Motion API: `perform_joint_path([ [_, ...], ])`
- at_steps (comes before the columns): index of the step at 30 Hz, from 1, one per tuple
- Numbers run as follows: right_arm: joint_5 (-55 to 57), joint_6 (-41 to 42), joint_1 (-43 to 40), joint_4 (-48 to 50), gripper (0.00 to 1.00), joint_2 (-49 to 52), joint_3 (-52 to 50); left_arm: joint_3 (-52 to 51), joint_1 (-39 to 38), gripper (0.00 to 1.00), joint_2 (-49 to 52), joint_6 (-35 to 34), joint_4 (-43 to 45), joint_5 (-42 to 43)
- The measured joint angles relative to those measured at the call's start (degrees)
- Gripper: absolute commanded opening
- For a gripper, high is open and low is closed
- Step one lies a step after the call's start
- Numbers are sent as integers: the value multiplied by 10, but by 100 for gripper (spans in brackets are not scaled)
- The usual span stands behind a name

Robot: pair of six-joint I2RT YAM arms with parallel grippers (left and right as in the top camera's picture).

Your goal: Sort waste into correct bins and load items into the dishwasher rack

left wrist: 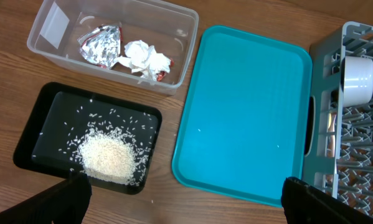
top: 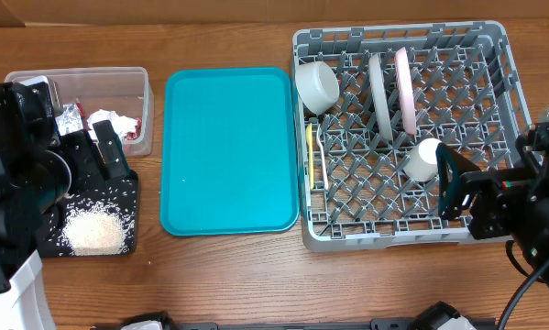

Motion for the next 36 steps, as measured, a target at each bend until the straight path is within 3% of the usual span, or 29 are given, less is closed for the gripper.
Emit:
perform_joint_path([
  [8, 7, -21, -20, -23, 100, 0, 0, 0, 0, 100, 15, 0, -2, 0],
  [17, 20, -35, -160, -32, 100, -54, -40, 0, 0, 100, 34, 0, -2, 0],
  [20, 27, -35, -184, 28, 100, -98, -95, 0, 0, 100, 37, 0, -2, 0],
  [22, 27, -36, -200, 134, 100, -132, -159, 0, 0, 100, 38, 0, -3, 0],
  [25, -8, -36, -226, 356, 100, -213, -365, -1, 0, 100, 38, 0, -3, 0],
  [30, -90, -36, -232, 497, 100, -306, -649, -2, 0, 100, 39, 0, -3, 0],
  [36, -148, -34, -233, 534, 100, -468, -861, -2, 0, 100, 39, 0, -3, 2],
])
